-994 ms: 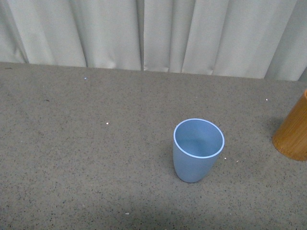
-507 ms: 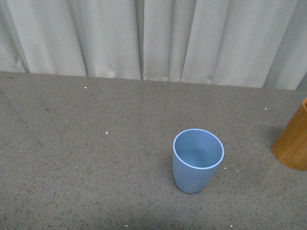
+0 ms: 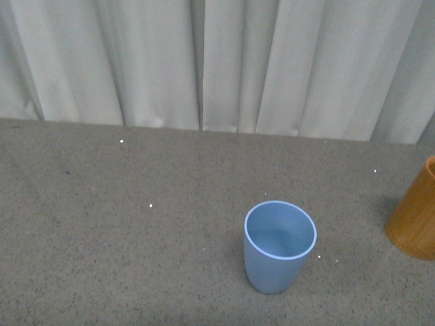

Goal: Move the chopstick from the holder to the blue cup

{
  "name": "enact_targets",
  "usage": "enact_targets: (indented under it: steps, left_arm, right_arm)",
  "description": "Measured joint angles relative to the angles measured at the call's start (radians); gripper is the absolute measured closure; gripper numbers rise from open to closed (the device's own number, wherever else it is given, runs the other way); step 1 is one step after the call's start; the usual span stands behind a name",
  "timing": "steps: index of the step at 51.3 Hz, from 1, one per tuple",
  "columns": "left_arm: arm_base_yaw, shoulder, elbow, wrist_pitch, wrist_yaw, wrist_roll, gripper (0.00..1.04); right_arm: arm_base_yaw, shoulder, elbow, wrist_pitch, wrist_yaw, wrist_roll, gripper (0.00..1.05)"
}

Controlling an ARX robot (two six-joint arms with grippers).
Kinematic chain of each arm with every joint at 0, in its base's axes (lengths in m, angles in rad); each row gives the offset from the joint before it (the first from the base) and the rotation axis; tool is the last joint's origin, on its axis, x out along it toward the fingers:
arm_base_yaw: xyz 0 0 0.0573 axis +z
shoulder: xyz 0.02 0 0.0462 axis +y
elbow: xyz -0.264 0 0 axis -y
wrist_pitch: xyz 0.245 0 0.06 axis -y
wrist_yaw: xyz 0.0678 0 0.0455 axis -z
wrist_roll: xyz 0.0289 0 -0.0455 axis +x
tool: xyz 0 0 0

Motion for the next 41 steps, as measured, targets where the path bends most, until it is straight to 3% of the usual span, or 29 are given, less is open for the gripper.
enact_targets:
  steps: [12,13,15,19,29,34,41]
  left_arm:
    - [0.000,0.000,0.000,0.000,0.000,0.000,0.07]
    - [0.000,0.000,0.000,0.000,0.000,0.000,0.07]
    - [0.000,0.000,0.000,0.000,0.000,0.000,0.07]
    - [0.000,0.000,0.000,0.000,-0.002,0.000,0.07]
    - [0.000,0.000,0.000,0.000,-0.001,0.001,0.07]
    - [0.000,0.000,0.000,0.000,-0.002,0.001,0.07]
    - [0.000,0.000,0.000,0.000,-0.002,0.001,0.07]
  right_arm:
    - [0.000,0.000,0.000,0.000,0.000,0.000,0.10]
    - [0.005,0.003,0.000,0.002,0.013,0.003,0.10]
    - [0.031,0.050,0.000,0.058,0.152,0.047,0.10]
    - [0.010,0.177,0.001,0.194,0.226,0.074,0.10]
    - [-0.127,0.812,0.148,0.681,0.173,0.055,0.10]
    - [-0.146,1.028,0.240,0.767,0.101,0.002,0.10]
    - [-0.206,1.255,0.385,0.688,0.016,-0.025,0.10]
